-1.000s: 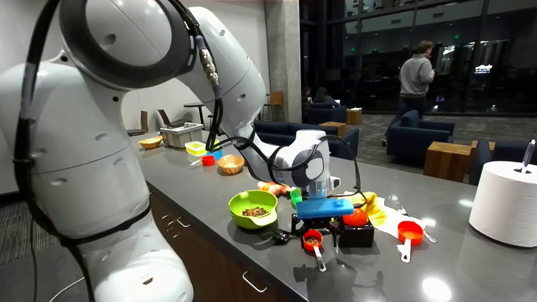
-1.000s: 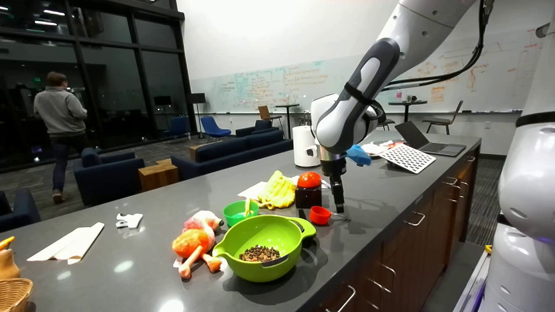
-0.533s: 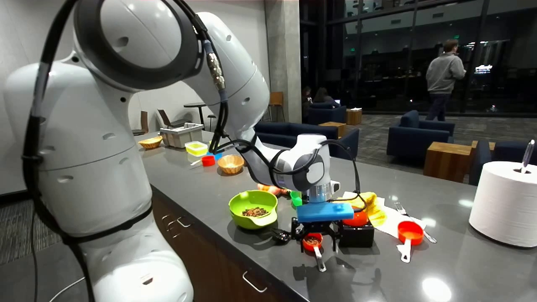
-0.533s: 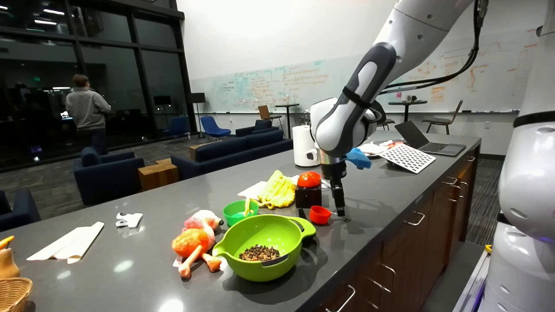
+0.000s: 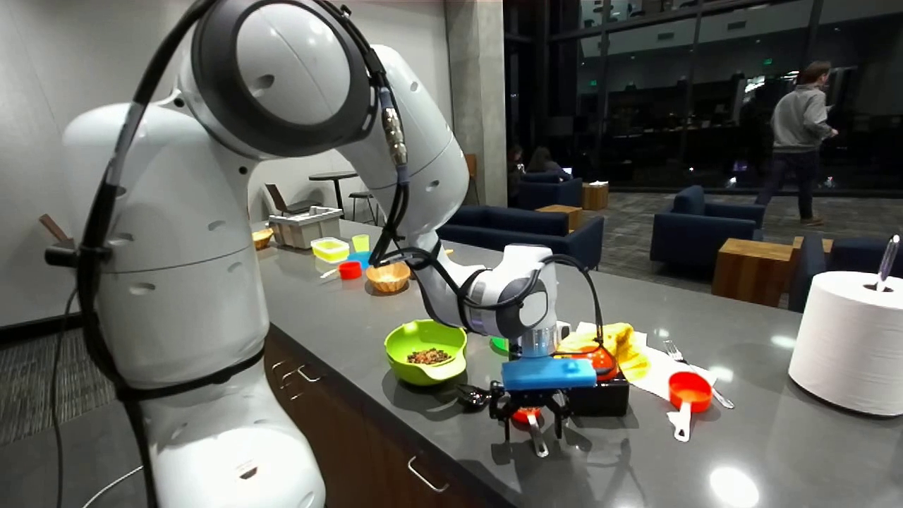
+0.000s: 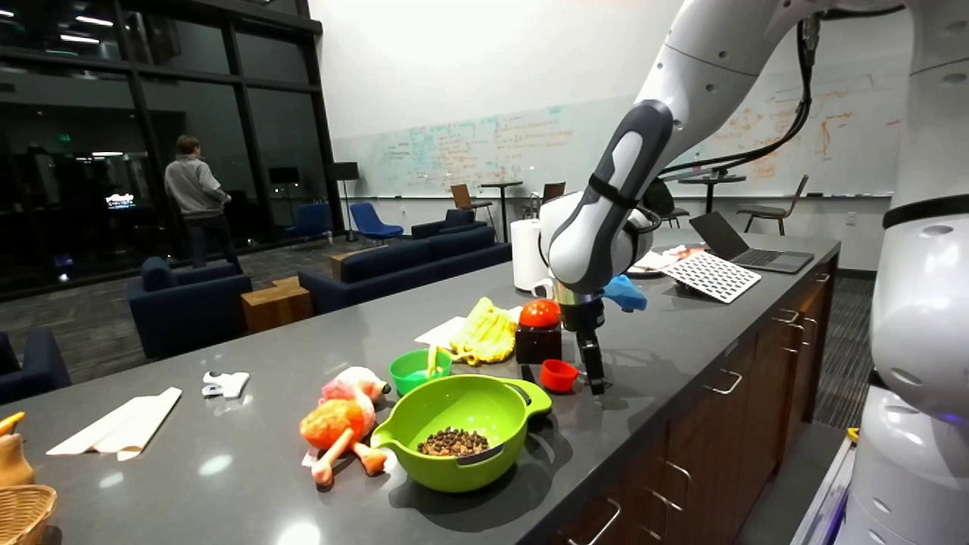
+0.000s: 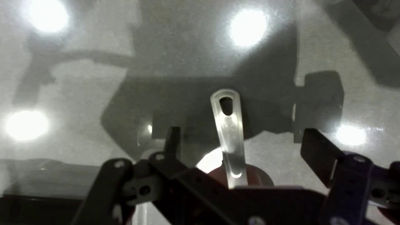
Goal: Pour the contents from the measuring cup on the left into the light green bowl.
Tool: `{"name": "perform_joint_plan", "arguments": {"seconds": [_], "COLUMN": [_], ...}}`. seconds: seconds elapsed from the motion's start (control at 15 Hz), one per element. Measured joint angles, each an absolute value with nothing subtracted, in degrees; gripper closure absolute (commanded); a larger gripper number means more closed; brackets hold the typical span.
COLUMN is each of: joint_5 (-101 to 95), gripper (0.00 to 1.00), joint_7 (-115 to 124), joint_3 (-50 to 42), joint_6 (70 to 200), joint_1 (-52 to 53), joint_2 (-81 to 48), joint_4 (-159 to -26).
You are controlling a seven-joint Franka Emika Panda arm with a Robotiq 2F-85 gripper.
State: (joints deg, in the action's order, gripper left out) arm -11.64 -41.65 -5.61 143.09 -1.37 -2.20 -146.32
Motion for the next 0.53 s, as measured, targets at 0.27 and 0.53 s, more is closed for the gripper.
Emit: {"name": "perform_joint_plan", "arguments": {"seconds": [0.27,0.53], "joint_5": [-11.7,-11.6], "gripper": [0.59,0.72], "joint_7": [-42.7,-43.8], "joint_3": [-5.6,-5.3], "joint_6": [143.9,143.6], "joint_1": [-1.7,-1.9], "joint_2": [-3.3,-3.1], "joint_4": [-145.6,-145.2]}}
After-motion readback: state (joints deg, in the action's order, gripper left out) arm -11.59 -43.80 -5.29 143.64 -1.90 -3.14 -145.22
